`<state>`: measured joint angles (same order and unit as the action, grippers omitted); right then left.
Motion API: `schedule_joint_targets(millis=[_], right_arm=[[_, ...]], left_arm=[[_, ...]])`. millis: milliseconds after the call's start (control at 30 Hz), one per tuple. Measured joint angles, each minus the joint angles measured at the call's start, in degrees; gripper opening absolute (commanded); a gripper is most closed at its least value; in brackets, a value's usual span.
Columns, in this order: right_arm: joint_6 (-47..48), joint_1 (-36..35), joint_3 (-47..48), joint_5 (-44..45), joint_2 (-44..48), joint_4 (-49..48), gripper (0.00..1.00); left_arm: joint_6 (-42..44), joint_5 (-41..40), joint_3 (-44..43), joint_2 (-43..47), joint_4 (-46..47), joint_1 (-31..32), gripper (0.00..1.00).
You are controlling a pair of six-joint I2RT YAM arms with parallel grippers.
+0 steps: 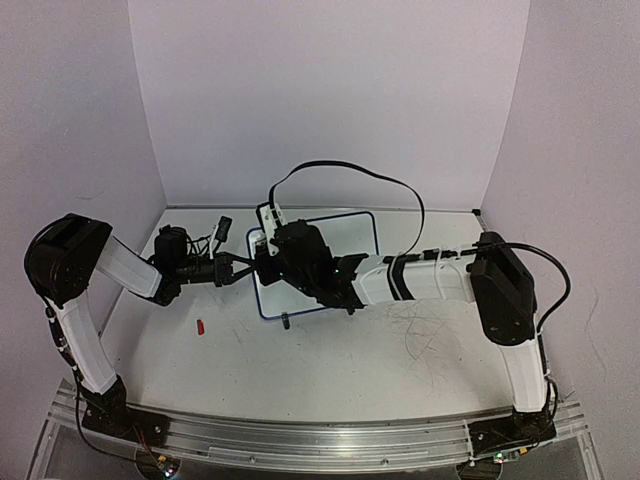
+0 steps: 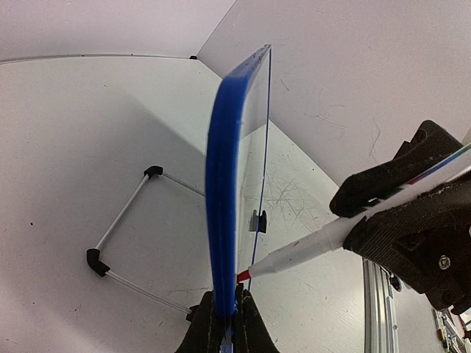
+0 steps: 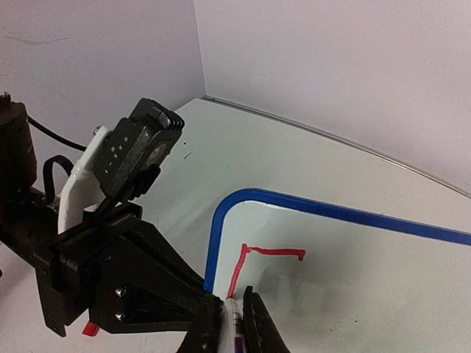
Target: Write a sentence on the whiteboard
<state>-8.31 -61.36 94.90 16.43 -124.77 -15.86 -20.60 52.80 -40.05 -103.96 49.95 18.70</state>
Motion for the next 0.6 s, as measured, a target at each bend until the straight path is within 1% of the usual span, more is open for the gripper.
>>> schedule_joint_targets(millis=[600], right_arm=[[-1.0, 0.1, -0.2, -0.7, 1.1, 1.3, 0.0]], left_arm=[[0.1, 0.2, 0.0, 0.1, 0.1, 0.0, 0.0]])
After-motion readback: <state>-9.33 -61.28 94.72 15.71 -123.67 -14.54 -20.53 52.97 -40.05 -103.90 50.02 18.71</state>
